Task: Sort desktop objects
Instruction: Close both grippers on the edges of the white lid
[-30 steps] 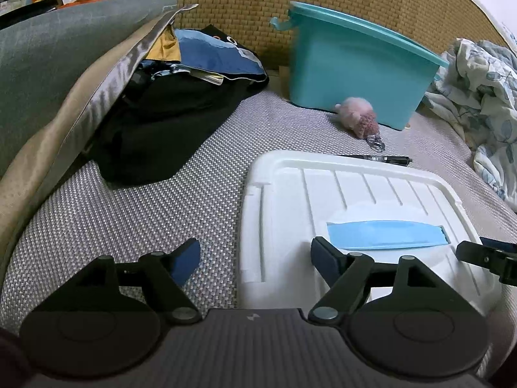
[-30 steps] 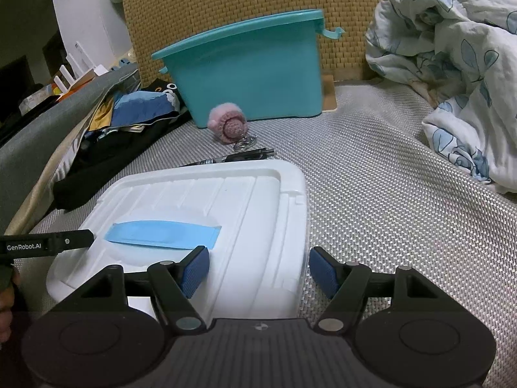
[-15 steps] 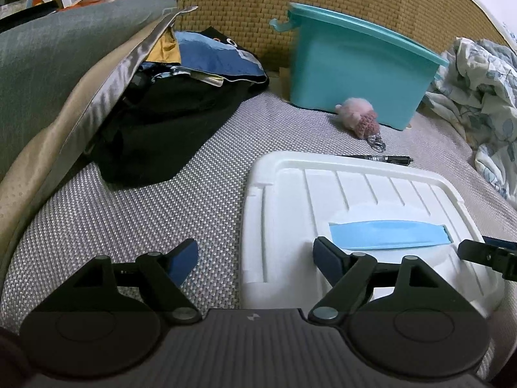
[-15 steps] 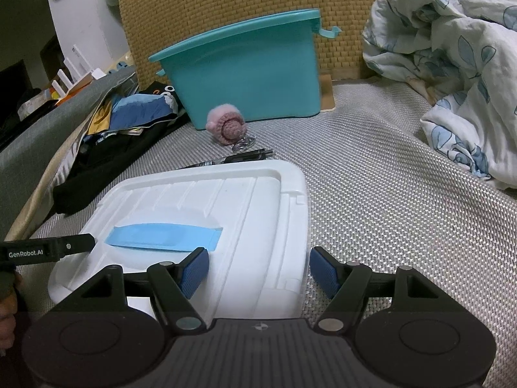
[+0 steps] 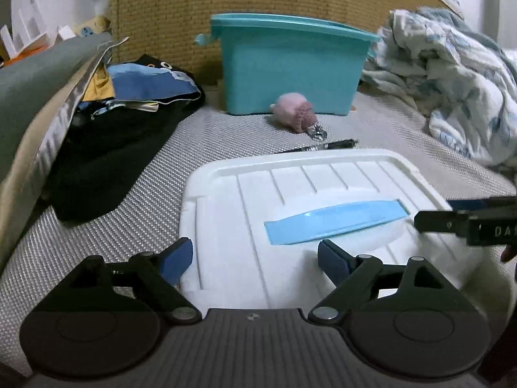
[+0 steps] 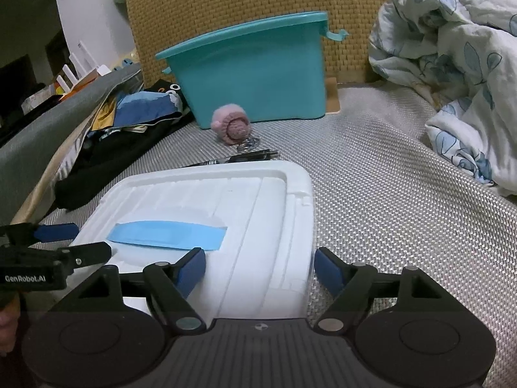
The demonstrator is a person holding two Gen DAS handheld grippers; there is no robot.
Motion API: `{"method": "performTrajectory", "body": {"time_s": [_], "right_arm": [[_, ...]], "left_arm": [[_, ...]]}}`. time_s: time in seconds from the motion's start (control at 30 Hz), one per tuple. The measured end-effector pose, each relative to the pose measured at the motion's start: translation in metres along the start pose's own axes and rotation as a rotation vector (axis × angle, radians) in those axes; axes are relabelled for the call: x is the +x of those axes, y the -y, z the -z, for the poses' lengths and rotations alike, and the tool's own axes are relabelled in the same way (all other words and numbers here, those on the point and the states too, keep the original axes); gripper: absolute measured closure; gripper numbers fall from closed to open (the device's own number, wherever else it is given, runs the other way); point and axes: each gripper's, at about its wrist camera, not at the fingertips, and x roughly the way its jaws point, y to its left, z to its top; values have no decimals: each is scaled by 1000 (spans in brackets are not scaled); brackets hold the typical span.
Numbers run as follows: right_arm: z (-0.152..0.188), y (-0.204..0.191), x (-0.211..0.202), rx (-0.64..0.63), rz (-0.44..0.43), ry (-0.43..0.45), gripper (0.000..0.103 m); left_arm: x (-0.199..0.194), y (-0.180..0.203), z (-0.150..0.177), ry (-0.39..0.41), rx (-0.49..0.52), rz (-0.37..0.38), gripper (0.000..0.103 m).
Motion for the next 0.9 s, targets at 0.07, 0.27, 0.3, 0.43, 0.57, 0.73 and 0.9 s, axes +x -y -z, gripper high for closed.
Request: {"method": "performTrajectory", "body": {"time_s": [0.07, 0.27, 0.3, 0.43, 0.57, 0.73, 0.9], "right_arm": [[0, 0, 0, -1, -1, -2, 24], [0, 2, 0, 2, -5, -3, 25], [0, 2, -1, 2, -6, -2, 25], [0, 3, -1, 10, -9, -3, 25], [-1, 4, 0, 23, -19, -5, 24], [0, 1, 2, 5, -20, -7, 19], [2, -6, 3, -32, -8, -5, 13]], "left_arm": [[-3, -3, -1, 10, -23, 0, 16], [-7, -30, -5, 23, -171, -61, 16], [-6, -35, -5, 6, -198, -77, 16], [6, -52, 0, -63, -295, -92, 12], [7, -50, 1, -63, -290, -41, 10], [9, -32, 2, -71, -206, 42, 6], [12, -19, 3, -62, -164, 56, 0]]}}
